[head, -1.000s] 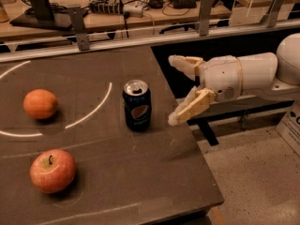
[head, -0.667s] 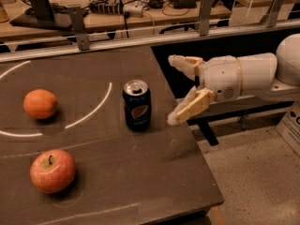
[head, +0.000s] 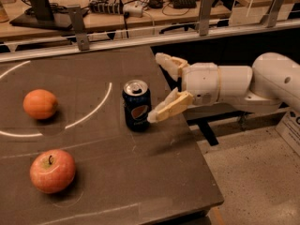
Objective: Knock pepsi can over
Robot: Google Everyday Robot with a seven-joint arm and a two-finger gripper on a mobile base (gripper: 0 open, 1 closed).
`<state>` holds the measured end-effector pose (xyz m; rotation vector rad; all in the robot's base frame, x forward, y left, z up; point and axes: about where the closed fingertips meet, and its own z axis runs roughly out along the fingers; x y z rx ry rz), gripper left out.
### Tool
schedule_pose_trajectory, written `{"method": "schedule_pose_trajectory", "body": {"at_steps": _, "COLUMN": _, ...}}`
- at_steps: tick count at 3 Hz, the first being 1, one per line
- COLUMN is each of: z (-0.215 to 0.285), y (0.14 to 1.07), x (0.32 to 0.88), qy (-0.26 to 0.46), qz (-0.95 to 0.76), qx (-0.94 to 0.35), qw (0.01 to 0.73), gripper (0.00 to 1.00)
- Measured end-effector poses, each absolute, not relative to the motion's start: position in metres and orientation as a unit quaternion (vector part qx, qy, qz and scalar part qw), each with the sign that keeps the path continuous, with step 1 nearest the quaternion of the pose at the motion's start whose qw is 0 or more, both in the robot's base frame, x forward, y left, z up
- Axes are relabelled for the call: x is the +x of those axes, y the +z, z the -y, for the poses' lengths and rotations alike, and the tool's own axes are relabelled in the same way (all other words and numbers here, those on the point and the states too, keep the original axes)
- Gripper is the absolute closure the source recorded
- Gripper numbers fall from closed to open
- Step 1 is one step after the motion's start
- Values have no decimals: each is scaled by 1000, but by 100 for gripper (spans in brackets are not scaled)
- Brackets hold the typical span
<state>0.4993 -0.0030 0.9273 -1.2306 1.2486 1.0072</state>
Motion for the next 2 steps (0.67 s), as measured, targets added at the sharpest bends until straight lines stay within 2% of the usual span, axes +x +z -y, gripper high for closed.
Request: {"method": "schedule_pose_trajectory", "body": {"at_steps": 2, "z": -40, "y": 906, "x": 493, "qy": 464, "qz": -489, "qx": -511, "qw": 533, "gripper": 2}}
